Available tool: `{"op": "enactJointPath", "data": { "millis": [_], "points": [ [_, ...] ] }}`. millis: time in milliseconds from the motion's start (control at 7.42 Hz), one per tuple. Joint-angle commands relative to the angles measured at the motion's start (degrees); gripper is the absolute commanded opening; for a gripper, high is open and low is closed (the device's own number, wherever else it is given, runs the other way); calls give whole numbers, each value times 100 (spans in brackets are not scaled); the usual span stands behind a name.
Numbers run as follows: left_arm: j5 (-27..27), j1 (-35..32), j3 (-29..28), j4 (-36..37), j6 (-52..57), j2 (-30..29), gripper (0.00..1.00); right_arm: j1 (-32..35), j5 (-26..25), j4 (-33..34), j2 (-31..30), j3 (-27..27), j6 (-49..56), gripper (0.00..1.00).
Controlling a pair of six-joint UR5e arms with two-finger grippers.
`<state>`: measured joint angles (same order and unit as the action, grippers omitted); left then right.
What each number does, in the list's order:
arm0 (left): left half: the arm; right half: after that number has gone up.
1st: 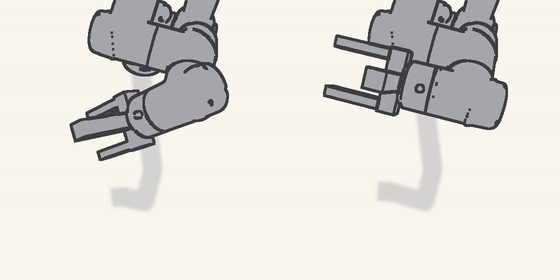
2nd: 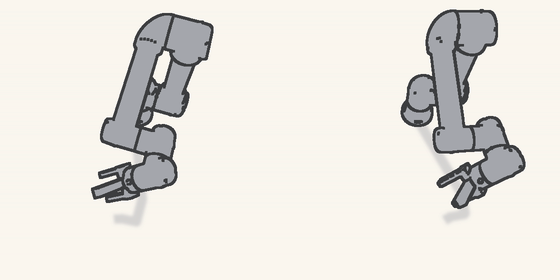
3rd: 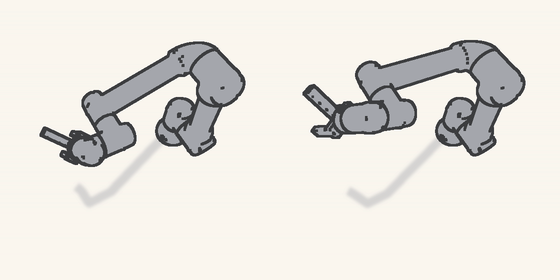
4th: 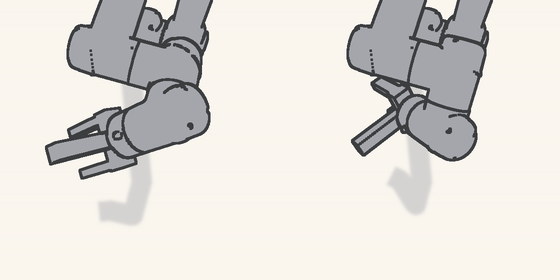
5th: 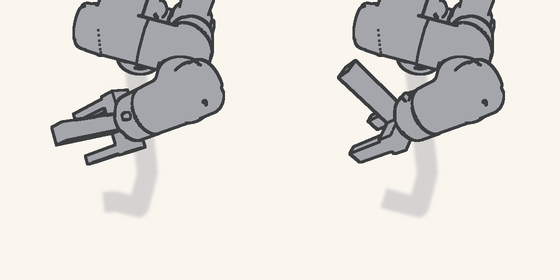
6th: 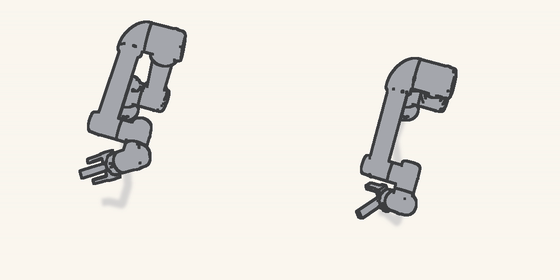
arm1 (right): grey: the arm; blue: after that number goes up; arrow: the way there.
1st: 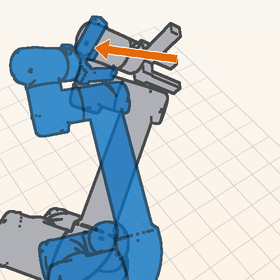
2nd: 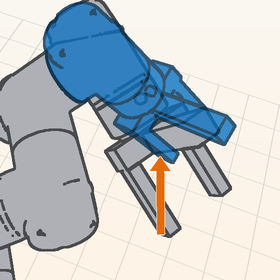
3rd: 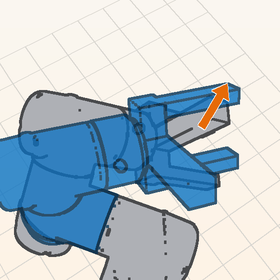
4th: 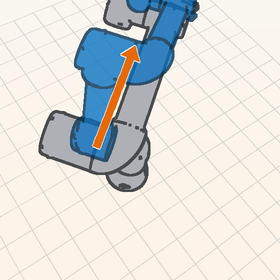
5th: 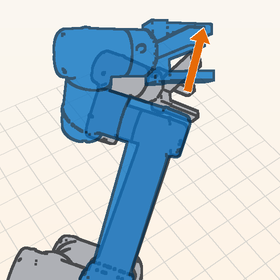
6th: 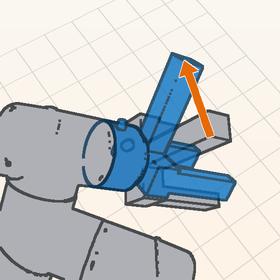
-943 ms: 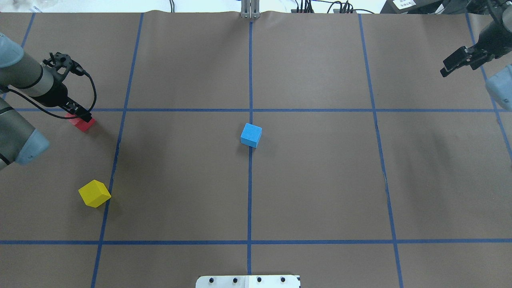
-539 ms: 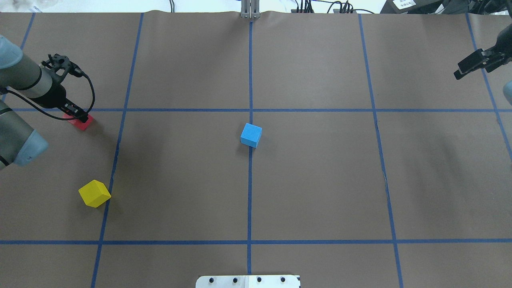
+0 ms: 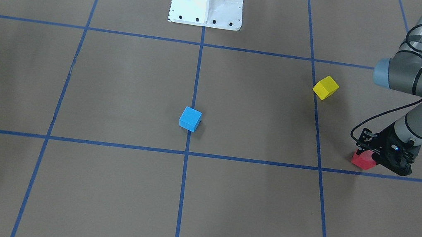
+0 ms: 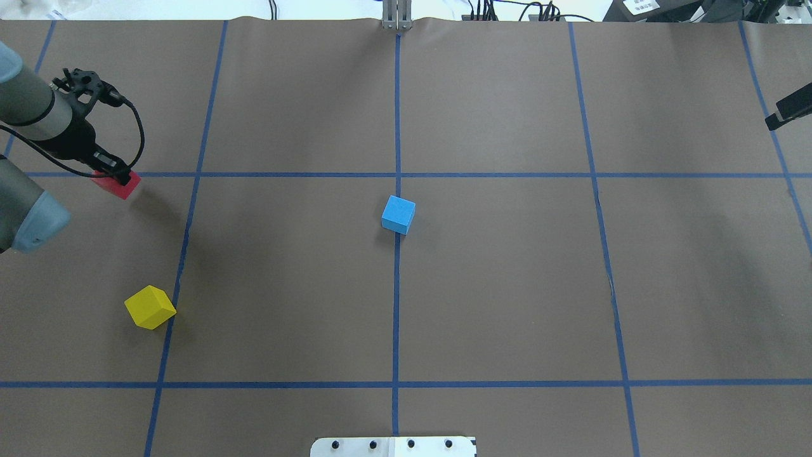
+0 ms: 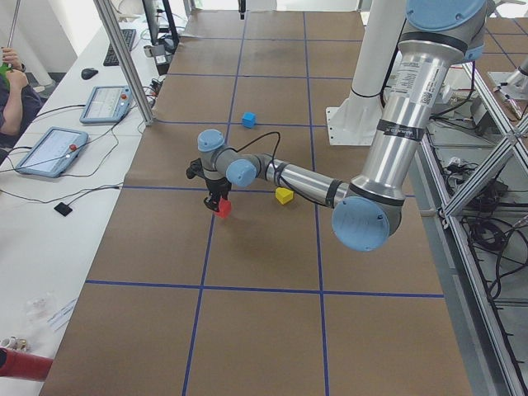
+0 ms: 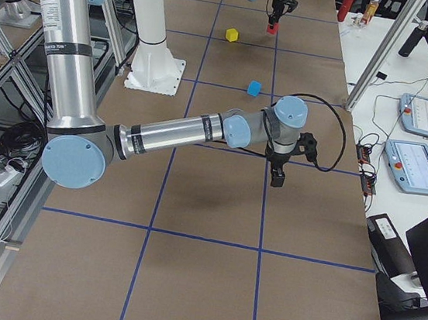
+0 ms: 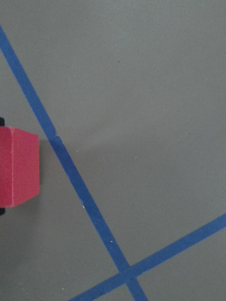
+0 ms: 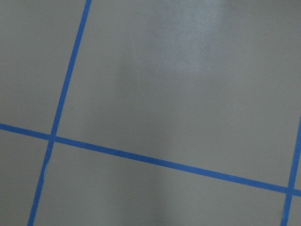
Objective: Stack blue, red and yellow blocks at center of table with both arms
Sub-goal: 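Carry the red cube with the left gripper above the blue cube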
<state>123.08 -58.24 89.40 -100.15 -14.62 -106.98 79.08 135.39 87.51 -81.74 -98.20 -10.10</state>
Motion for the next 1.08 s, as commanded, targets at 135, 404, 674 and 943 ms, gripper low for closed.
{"op": "enactJointPath", "data": {
  "millis": [135, 404, 674, 943],
  "points": [
    [14, -30, 113, 434, -23, -261, 0, 125, 14, -14, -149, 3, 184, 99],
    [40, -30, 183, 1404, -582, -1153, 0, 308, -13, -14, -315, -6, 332, 99],
    [119, 162, 157, 2347, -1494, -2235, 0, 493, -39, -6, -544, 38, 675, 99],
    [260, 557, -140, 2562, -2654, -3114, 0, 800, -48, 29, -807, 73, 1384, 99]
  ]
}}
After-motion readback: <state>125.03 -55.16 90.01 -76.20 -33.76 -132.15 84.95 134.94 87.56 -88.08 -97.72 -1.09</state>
